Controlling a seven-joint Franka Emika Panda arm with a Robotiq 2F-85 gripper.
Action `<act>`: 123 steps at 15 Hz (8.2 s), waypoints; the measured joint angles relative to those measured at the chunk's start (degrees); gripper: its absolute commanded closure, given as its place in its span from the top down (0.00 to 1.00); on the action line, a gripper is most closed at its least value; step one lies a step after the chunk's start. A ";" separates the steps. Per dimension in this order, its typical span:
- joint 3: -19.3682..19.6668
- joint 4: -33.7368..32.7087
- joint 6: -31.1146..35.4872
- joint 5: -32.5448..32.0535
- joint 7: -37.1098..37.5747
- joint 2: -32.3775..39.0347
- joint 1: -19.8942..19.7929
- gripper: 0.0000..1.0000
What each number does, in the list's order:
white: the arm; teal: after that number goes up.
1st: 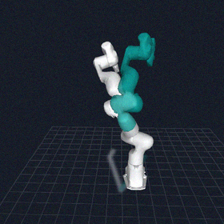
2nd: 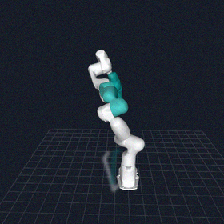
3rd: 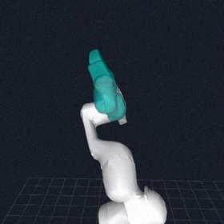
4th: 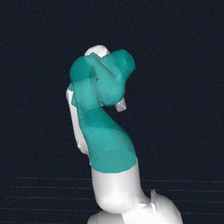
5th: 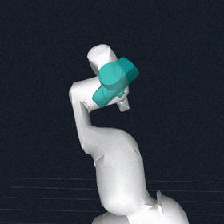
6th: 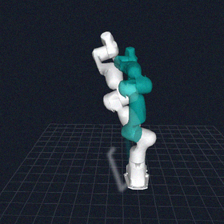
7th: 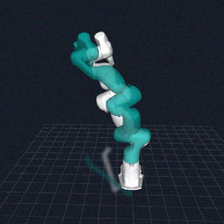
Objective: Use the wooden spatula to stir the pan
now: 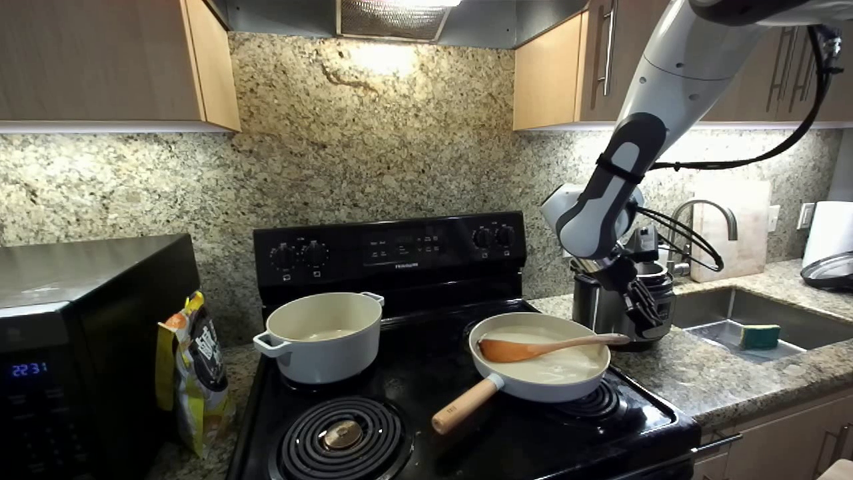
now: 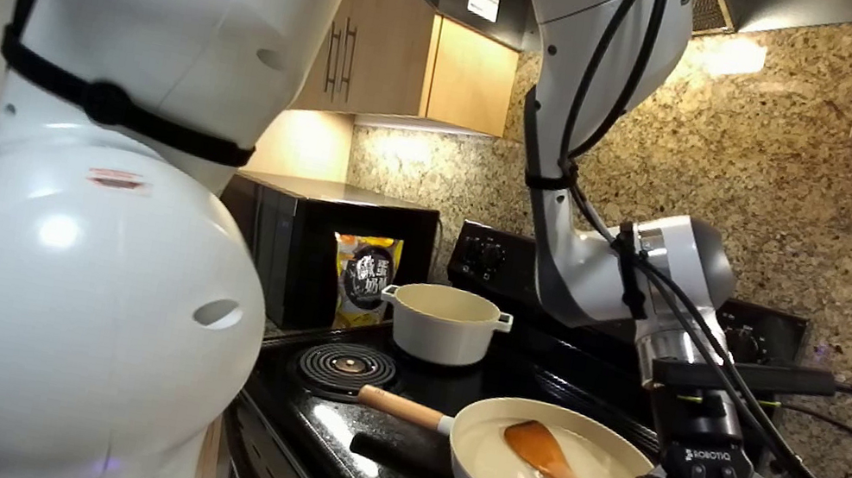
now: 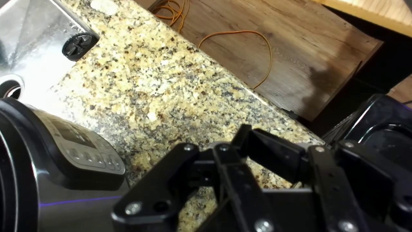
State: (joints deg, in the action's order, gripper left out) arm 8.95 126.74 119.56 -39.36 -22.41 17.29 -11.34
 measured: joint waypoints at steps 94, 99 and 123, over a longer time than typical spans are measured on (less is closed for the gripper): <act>-0.76 -0.37 6.73 1.66 -1.50 -2.70 0.45 1.00; -1.72 2.14 5.32 1.64 -2.78 -6.55 1.50 1.00; -1.86 6.14 6.95 0.33 -2.79 -2.94 3.21 1.00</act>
State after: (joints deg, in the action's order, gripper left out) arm 7.10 132.89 126.51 -39.04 -25.19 14.36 -8.13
